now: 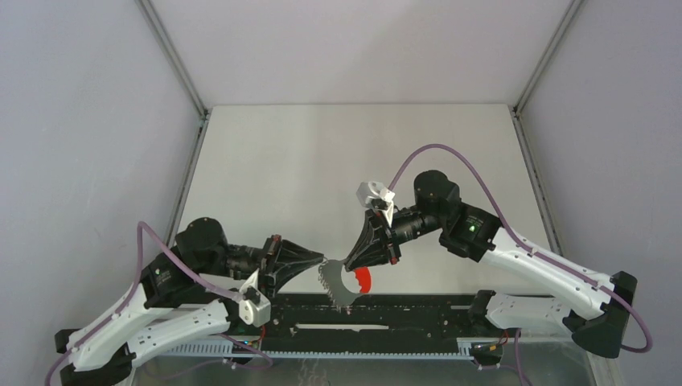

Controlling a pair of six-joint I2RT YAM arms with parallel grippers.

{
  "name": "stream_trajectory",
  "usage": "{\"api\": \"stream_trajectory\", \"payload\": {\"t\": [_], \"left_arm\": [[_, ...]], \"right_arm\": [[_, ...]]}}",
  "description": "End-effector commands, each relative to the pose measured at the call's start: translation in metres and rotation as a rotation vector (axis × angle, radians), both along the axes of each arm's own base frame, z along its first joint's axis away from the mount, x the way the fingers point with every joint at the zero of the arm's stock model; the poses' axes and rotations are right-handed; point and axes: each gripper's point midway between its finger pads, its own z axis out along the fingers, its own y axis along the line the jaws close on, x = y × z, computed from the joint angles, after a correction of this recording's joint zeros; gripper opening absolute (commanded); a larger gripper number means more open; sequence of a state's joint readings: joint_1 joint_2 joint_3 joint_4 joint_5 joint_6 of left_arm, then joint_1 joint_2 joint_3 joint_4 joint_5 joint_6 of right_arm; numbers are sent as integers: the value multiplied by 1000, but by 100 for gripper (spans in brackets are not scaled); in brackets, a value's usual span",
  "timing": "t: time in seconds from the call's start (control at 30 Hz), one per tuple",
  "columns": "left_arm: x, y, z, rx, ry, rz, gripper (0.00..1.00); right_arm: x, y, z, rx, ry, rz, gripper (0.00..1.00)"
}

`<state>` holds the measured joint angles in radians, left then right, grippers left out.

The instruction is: Put the keys on the keyring

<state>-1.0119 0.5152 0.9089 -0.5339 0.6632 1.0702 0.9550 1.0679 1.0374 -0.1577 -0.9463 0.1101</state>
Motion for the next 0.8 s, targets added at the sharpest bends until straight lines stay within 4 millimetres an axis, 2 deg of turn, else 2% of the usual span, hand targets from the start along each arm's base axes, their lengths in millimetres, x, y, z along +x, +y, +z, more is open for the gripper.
{"api": "stream_trajectory", "payload": {"t": [0.0,0.17,0.27,0.47,0.57,0.7,0.77], "left_arm": [[-13,3,20,-24,35,-50,0],[-12,1,17,39,139,-28,0],[-9,0,11,97,263,14,0],[6,-6,8,94,440,130,0],[10,-9,8,87,512,162,0],[14,-13,8,64,592,193,0],[18,-15,4,61,621,215,0]], "right_arm": [[3,1,20,48,-49,-1,0],[14,6,13,12,-95,-67,1],[23,7,12,-1,-122,-130,11],[36,5,14,2,-223,-228,19],[43,2,15,0,-270,-278,37],[49,1,20,10,-316,-323,51],[51,-1,23,17,-347,-353,54]]}}
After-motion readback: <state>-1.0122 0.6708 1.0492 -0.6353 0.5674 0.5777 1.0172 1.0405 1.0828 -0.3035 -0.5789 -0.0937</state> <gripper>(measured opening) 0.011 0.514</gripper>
